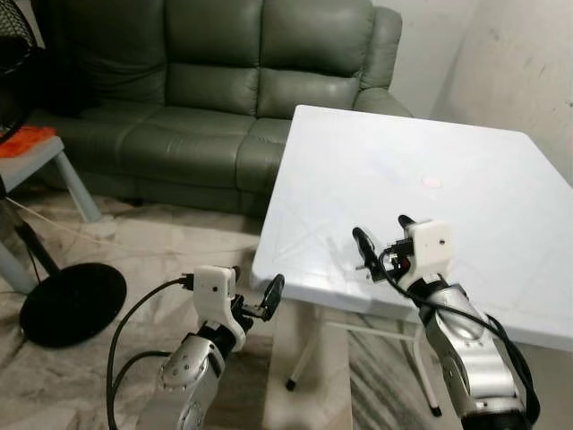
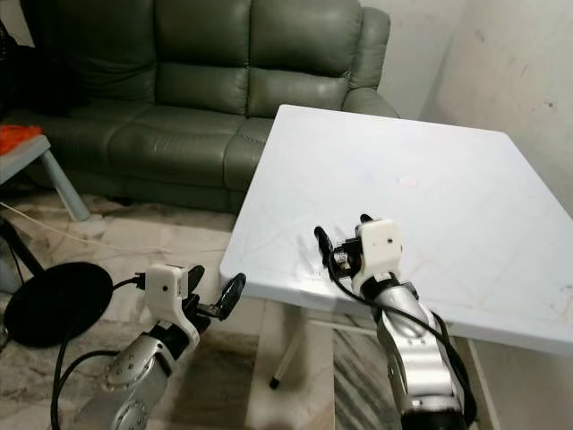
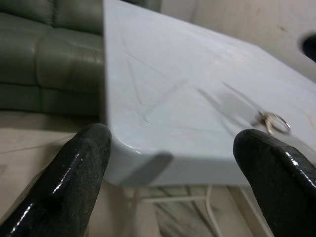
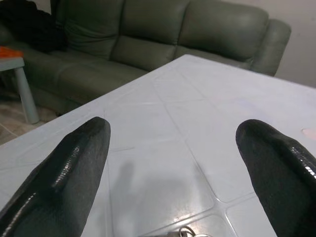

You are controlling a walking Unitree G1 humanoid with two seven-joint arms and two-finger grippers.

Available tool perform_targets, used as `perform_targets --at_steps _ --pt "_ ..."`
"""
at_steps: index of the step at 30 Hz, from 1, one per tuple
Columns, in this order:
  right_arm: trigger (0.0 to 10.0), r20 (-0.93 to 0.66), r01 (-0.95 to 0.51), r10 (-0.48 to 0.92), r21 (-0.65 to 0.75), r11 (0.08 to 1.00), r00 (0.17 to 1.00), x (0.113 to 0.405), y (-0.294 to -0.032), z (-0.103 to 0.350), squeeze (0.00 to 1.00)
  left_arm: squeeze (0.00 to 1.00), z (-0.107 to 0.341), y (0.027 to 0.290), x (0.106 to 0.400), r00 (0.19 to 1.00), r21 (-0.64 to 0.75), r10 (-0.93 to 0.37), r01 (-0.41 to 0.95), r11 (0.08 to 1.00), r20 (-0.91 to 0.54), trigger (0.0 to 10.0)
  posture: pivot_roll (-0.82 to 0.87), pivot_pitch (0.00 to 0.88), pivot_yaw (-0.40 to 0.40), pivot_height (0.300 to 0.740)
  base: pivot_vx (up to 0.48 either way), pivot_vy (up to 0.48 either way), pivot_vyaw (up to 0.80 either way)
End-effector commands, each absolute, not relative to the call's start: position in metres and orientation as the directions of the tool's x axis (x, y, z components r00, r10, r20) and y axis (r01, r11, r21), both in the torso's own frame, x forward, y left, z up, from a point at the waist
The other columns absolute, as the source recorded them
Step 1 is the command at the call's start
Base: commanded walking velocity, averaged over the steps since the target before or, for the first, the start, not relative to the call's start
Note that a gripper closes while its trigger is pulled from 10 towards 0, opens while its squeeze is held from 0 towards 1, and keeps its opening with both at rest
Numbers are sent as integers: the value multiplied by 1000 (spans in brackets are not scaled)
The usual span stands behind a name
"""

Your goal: Hang keys on a hook

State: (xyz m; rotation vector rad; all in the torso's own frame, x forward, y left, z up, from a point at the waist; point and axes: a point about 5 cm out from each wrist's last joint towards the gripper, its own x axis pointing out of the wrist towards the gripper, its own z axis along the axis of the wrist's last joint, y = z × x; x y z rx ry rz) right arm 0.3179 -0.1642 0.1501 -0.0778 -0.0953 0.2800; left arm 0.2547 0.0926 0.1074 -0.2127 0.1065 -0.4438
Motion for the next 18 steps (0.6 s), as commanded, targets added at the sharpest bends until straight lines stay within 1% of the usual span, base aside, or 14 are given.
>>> perform_targets --at_steps 1,3,6,7,10,18 --pt "10000 80 -277 281 -61 959 956 322 -167 153 0 0 113 89 250 889 -207 -452 431 878 -66 10000 9 117 -77 740 0 0 0" --pt "10000 73 -300 301 -27 954 951 326 -162 156 0 0 114 88 247 889 -178 -449 429 885 -92 10000 18 134 -76 740 0 0 0" --pt "10000 76 -325 327 -44 945 942 329 -158 158 0 0 115 89 245 888 -153 -444 426 892 -117 10000 20 136 -76 740 0 0 0" --pt "10000 51 -331 332 -37 943 942 332 -157 156 0 0 116 90 244 890 -143 -439 422 895 -125 10000 29 143 -74 740 0 0 0" --pt "10000 42 -341 342 -24 940 939 334 -154 156 0 0 118 91 242 889 -123 -439 425 897 -131 10000 41 147 -72 740 0 0 0" --pt "10000 -33 -291 290 -1 957 956 341 -154 146 0 0 123 93 240 888 -118 -433 418 901 -155 10000 43 148 -66 740 0 0 0"
